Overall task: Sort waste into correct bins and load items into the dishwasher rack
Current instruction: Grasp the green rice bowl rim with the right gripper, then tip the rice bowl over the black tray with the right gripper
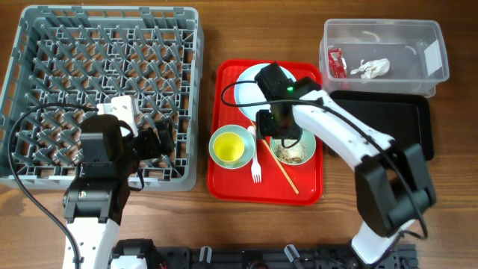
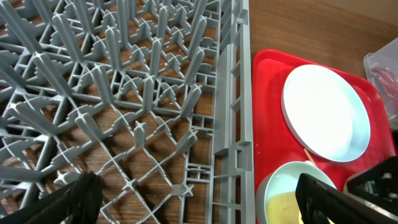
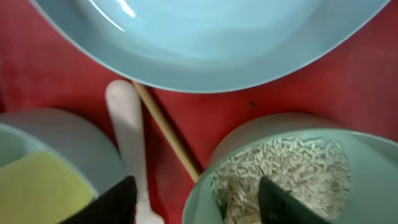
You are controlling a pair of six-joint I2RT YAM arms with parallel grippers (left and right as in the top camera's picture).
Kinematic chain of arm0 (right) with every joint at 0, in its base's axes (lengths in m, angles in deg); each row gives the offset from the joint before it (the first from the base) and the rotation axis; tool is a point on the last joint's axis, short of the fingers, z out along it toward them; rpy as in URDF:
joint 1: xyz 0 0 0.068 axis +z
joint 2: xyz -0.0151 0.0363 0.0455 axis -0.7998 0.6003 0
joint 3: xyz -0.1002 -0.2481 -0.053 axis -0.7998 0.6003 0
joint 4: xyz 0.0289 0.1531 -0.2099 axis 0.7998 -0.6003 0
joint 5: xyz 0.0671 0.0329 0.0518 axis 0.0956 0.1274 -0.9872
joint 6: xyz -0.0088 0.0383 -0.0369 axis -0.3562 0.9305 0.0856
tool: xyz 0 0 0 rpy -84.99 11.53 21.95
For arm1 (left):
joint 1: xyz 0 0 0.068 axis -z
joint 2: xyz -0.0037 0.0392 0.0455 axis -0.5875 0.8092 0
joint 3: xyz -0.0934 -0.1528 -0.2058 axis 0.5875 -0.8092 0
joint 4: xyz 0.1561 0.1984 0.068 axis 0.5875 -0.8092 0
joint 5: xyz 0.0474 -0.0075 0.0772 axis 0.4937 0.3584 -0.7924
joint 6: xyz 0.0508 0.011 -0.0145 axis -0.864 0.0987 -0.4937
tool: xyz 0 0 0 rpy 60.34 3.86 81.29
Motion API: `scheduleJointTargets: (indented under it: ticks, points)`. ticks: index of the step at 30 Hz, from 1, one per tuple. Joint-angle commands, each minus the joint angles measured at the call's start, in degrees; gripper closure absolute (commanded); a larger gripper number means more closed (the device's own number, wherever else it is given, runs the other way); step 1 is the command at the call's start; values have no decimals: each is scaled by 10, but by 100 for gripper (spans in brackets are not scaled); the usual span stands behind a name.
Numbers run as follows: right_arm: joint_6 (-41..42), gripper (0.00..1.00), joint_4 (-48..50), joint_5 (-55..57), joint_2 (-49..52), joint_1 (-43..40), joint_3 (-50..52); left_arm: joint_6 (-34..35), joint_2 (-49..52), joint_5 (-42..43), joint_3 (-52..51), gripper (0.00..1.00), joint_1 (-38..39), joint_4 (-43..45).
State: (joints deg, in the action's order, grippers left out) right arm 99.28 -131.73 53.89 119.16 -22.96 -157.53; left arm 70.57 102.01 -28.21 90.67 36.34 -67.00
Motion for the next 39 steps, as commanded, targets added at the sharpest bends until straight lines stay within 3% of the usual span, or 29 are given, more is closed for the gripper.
scheduleJointTargets:
  ticks: [1,5,9,16,23,30,35,39]
  points:
    - [16,56,14,-6,37,3,5,3,0,-3,10,0,-2,1]
    - [22,76,25,-6,37,3,5,3,0,-3,10,0,-2,1]
    - [31,76,20,-2,37,3,5,3,0,-3,10,0,-2,-5]
    - [35,96,13,-2,37,3,5,3,0,-3,10,0,-2,-7]
    - [29,96,-4,-2,20,-3,-2,3,0,-3,10,0,-2,-7]
    - [-18,96,-11,3,-111,-57,-19,3,0,-3,10,0,-2,-7]
    - [-54,96,-11,-1,-190,-150,-19,3,0,-3,10,0,-2,-7]
    - [-117,96,-4,-141,-188,-274,-11,3,0,-3,10,0,-2,-7]
